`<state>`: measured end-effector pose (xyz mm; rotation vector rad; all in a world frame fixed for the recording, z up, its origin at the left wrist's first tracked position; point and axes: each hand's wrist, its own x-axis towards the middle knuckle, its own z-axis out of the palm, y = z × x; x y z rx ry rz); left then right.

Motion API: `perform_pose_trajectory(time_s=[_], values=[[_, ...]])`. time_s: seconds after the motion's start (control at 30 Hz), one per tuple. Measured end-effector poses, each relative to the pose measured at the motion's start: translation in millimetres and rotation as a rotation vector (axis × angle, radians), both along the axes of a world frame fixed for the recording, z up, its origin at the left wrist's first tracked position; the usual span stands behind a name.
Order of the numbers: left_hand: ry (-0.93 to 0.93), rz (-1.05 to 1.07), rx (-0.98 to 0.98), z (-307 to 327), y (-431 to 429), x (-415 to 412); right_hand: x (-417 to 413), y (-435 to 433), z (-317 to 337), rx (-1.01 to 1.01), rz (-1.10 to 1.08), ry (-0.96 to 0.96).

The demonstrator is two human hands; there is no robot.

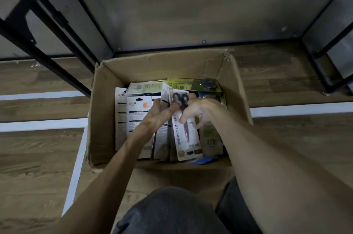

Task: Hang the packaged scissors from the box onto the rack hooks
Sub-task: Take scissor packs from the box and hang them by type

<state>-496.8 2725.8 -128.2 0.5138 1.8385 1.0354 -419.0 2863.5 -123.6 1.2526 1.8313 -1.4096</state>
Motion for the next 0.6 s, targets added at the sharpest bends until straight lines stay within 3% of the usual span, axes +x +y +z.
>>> perform_pose_trajectory(time_s=[0.23, 0.47, 0.6], values=[[-0.05, 0.091, 0.077, -21, -5, -3, 13, 5, 5, -0.204, -0.174, 0.12], [0.041, 0.175, -0.018, -28, -10, -7, 16, 7, 9, -0.096, -0.08, 0.065], [0.079, 0.165, -0.053, -15, -6, -22, 3, 10, 4, 0.2, -0.024, 0.038]])
